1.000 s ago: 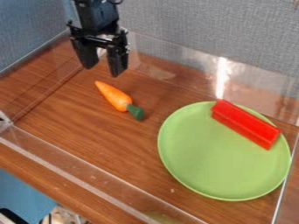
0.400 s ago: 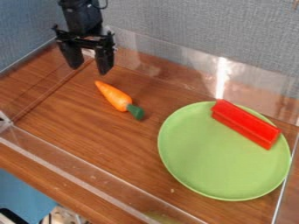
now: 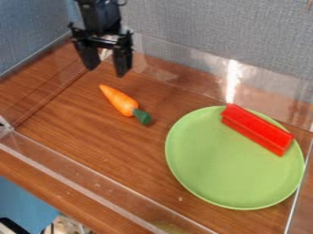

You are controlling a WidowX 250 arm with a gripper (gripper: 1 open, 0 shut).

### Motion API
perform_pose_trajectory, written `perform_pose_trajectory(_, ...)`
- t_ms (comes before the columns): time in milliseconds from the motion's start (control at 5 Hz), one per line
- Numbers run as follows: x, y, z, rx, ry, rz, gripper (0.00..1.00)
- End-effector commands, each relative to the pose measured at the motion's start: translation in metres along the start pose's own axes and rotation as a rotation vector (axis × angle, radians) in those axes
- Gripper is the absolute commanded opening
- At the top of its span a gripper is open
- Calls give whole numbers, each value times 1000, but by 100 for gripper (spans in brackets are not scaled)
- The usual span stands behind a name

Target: Put the carrot on the left side

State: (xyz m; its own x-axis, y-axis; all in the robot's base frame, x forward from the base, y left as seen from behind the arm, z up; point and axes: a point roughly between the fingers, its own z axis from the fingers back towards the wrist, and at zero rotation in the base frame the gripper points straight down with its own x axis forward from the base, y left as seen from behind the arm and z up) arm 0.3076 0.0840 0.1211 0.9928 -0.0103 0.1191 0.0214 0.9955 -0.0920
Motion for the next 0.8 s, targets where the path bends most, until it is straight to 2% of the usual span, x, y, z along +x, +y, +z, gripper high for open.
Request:
perform_pose_trajectory(0, 4, 9, 19, 37, -56, 29, 100)
perform_pose_trajectory(400, 4, 28, 12, 61, -43, 88, 100)
perform_pose_trajectory(600, 3, 42, 10, 60, -38, 63, 100)
